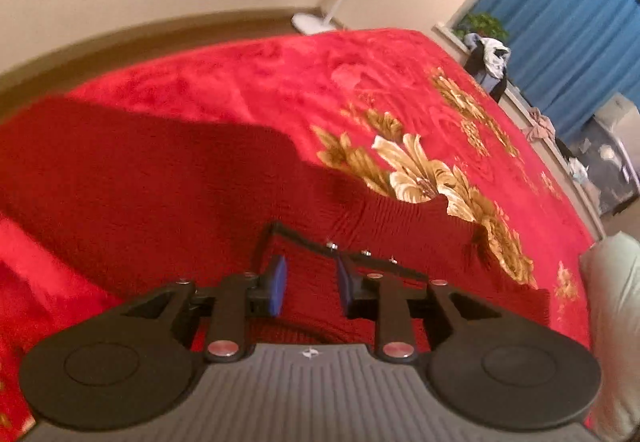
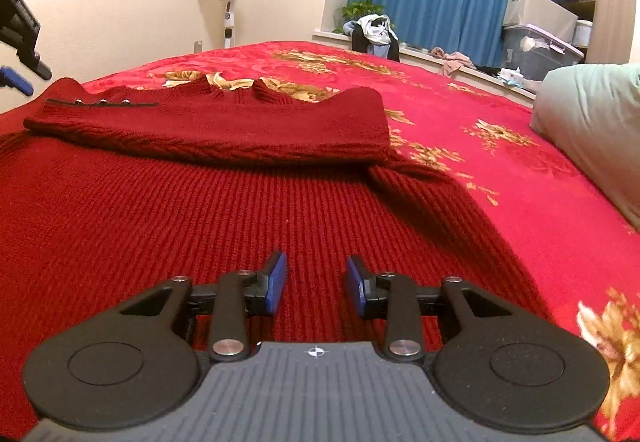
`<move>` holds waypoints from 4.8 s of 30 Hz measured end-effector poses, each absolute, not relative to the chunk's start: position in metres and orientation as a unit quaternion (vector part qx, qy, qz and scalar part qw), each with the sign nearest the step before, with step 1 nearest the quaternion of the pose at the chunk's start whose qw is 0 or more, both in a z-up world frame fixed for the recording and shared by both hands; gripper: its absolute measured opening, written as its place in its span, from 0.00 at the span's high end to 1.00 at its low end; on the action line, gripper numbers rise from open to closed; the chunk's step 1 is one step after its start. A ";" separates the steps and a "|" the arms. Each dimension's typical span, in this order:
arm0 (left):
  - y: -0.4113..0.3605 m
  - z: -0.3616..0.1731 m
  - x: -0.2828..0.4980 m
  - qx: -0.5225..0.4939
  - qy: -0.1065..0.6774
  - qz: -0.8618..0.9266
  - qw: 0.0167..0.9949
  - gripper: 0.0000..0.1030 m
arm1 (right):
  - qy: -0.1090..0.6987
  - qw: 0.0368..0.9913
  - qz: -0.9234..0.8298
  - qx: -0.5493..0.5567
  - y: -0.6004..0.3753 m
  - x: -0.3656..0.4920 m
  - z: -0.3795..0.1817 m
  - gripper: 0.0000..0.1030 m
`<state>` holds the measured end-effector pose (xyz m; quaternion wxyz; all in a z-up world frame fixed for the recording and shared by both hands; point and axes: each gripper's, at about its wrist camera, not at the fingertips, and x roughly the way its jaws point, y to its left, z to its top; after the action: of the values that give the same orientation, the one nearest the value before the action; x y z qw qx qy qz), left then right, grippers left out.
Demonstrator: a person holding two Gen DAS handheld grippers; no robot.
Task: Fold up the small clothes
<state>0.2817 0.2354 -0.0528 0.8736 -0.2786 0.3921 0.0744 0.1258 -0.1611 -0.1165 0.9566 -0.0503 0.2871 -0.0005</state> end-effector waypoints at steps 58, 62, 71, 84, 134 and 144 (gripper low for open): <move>0.346 -0.062 0.258 -0.337 0.383 0.250 0.823 0.62 | 0.344 0.938 0.022 0.031 -0.193 0.130 -0.056 0.59; 0.383 -0.073 0.248 -0.380 0.378 0.302 0.789 0.54 | 0.369 0.929 0.010 0.017 -0.185 0.109 -0.077 0.59; 0.439 -0.101 0.228 -0.471 0.356 0.319 0.741 0.46 | 0.386 0.920 0.028 -0.063 -0.147 0.096 -0.100 0.60; 0.413 -0.052 0.242 -0.350 0.312 0.329 0.820 0.90 | 0.388 0.921 0.020 -0.043 -0.147 0.090 -0.100 0.60; 0.240 -0.030 0.305 -0.155 0.408 -0.021 0.900 0.65 | 0.302 0.936 -0.096 0.151 -0.180 0.281 -0.059 0.81; 0.199 -0.091 0.316 -0.073 0.483 -0.046 0.871 0.58 | 0.298 0.930 -0.163 0.139 -0.249 0.229 -0.046 0.76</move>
<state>0.3157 0.1988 -0.0906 0.8715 -0.0727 0.4829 -0.0457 0.2294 -0.2492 -0.0456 0.9302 0.1389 0.2982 -0.1627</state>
